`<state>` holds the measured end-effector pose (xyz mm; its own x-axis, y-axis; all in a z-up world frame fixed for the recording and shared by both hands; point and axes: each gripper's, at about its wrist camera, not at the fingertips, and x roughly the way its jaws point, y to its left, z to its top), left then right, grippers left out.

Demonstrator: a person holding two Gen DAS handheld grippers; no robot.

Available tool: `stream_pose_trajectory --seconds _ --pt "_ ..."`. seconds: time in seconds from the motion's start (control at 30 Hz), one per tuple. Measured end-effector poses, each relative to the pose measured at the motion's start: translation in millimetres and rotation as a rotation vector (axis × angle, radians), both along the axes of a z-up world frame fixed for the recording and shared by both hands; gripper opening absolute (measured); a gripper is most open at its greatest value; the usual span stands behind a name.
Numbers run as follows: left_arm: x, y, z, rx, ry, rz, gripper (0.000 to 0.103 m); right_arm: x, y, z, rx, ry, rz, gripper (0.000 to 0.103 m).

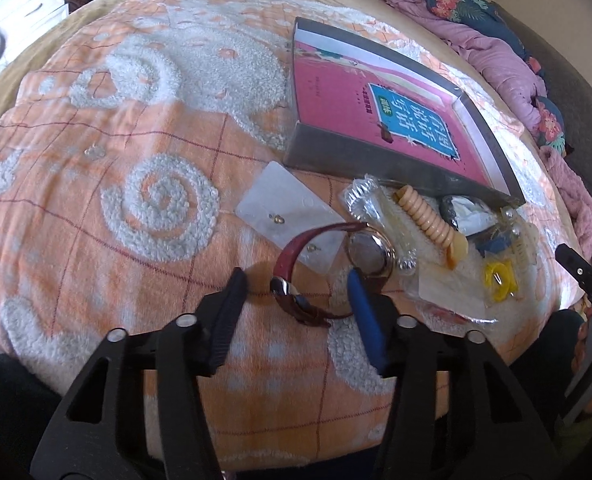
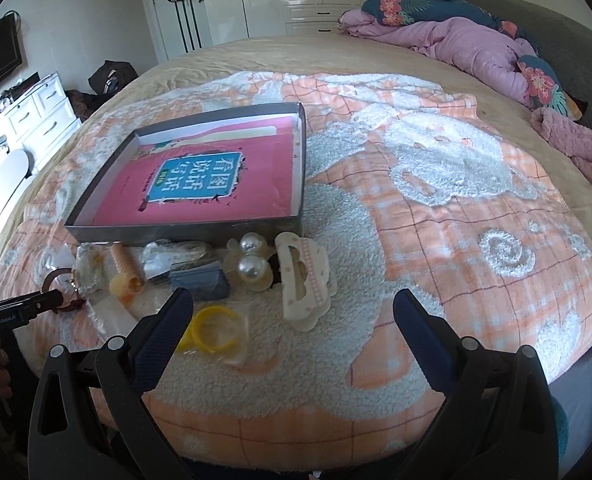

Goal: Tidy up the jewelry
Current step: 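Grasp the brown-strap watch with the left tool while the right tool grasps the white hair clip, then place the watch in the grey box with the left tool while the right tool places the hair clip there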

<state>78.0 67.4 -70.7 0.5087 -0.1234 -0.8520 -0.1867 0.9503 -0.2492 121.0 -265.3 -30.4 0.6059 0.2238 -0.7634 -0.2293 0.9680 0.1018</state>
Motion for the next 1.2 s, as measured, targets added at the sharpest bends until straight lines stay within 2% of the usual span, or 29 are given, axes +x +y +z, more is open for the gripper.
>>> stream_pose_trajectory --seconds 0.1,0.2,0.27,0.43,0.5,0.57,0.63,0.7,0.77,0.93,0.97,1.03,1.1,1.2 --pt "3 2 -1 0.012 -0.007 -0.007 0.017 12 -1 -6 -0.017 0.023 -0.005 0.099" --pt "2 -1 2 0.035 -0.029 -0.03 0.011 25 -2 -15 -0.031 0.054 0.0 0.099" --pt "0 -1 5 0.035 -0.047 -0.039 0.01 31 -1 -21 -0.045 0.066 0.014 0.099" --pt "-4 -2 21 0.029 -0.093 -0.058 0.01 44 -5 -35 -0.003 0.125 0.026 0.098" --pt "-5 -3 28 0.029 -0.11 -0.068 0.01 48 -4 -40 -0.025 0.13 0.032 0.091" --pt "-4 -3 35 0.017 -0.127 -0.073 0.01 51 -5 -44 -0.005 0.139 0.045 0.087" --pt "-1 -4 41 0.017 -0.14 -0.079 0.01 50 -5 -43 -0.005 0.122 0.065 0.079" --pt "1 -4 47 0.004 -0.154 -0.08 0.01 49 -4 -42 0.004 0.116 0.085 0.06" --pt "3 -6 52 0.009 -0.166 -0.085 0.01 48 -4 -42 0.013 0.12 0.094 0.057" --pt "11 -7 59 0.015 -0.182 -0.091 0.01 45 -8 -49 0.022 0.164 0.092 0.058" --pt "13 -7 60 0.016 -0.183 -0.093 0.01 45 -6 -49 0.01 0.156 0.098 0.056" --pt "17 -6 62 0.014 -0.187 -0.094 0.01 44 -4 -48 -0.004 0.14 0.106 0.04" --pt "19 -6 64 0.015 -0.193 -0.097 0.01 44 -6 -47 0.008 0.127 0.114 0.035" --pt "24 -8 72 0.022 -0.212 -0.102 0.01 42 -9 -40 0.026 0.1 0.113 0.035"
